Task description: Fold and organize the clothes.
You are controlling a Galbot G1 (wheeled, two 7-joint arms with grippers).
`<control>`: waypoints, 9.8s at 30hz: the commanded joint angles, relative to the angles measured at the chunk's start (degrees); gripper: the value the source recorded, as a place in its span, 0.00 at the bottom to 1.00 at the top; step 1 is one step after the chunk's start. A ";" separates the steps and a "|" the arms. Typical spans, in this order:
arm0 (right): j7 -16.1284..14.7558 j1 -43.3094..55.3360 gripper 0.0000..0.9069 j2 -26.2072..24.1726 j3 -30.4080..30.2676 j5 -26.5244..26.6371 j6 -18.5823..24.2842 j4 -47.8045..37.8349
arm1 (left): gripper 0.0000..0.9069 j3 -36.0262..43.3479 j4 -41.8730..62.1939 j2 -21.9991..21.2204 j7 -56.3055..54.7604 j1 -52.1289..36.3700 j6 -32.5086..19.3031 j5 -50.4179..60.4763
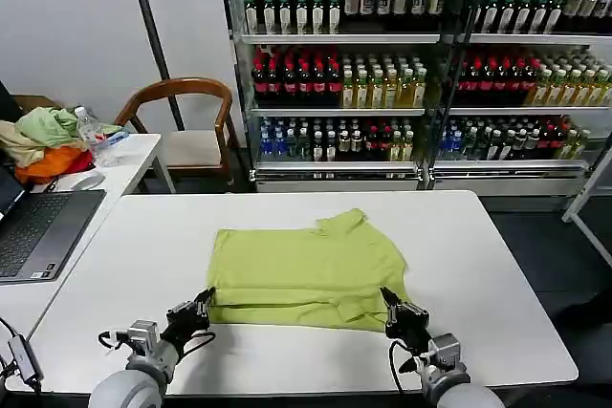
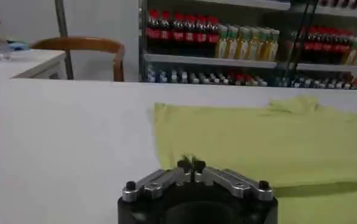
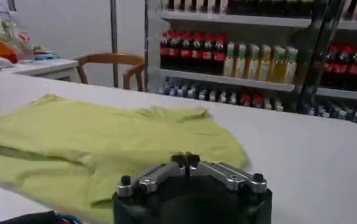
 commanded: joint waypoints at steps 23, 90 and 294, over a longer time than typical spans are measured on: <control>0.19 1.58 1.00 0.56 2.16 -1.65 -1.82 -2.66 | 1.00 -1.24 1.62 1.09 0.58 -2.81 -0.41 1.76; 0.35 -26.53 0.00 -2.32 7.31 -3.16 -1.21 14.51 | 0.04 -9.50 -16.88 -0.17 0.09 24.34 8.70 9.62; 1.69 1.26 0.00 1.54 -0.10 8.62 -14.40 4.08 | 0.03 -2.16 -3.91 9.46 5.85 8.46 -1.27 -3.90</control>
